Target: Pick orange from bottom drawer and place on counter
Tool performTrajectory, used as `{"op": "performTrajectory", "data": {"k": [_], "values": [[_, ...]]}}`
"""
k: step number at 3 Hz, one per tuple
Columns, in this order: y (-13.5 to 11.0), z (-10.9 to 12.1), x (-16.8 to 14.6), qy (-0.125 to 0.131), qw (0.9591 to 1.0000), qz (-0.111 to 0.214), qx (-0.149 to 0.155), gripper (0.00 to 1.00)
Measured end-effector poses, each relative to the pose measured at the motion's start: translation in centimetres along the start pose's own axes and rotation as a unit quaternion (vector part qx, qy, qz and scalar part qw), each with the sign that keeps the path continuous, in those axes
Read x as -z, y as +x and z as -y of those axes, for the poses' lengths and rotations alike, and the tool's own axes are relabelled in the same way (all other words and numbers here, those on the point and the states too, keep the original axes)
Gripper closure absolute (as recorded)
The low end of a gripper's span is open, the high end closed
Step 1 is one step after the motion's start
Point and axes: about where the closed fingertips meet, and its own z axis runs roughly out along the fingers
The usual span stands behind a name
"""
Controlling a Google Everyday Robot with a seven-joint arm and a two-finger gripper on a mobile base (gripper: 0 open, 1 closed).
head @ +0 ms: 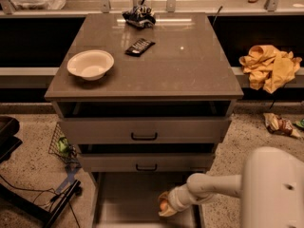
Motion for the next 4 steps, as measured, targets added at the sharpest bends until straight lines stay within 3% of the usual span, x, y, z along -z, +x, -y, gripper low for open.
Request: {"op": "performTrajectory", "data": {"k": [1,2,3,4], "values": [[-1.6,3.8,9.7,0.042,0.9976,0.048,-0.027,1.00],[-2.9,4.6,18.2,0.048,0.9935,0.083,-0.061,1.00],[-4.9,3.1,27.4,0.035,0.9891,0.101,-0.101,1.00],[-5.6,1.3,32.8,0.047,0.9845,0.115,-0.124,1.00]]}}
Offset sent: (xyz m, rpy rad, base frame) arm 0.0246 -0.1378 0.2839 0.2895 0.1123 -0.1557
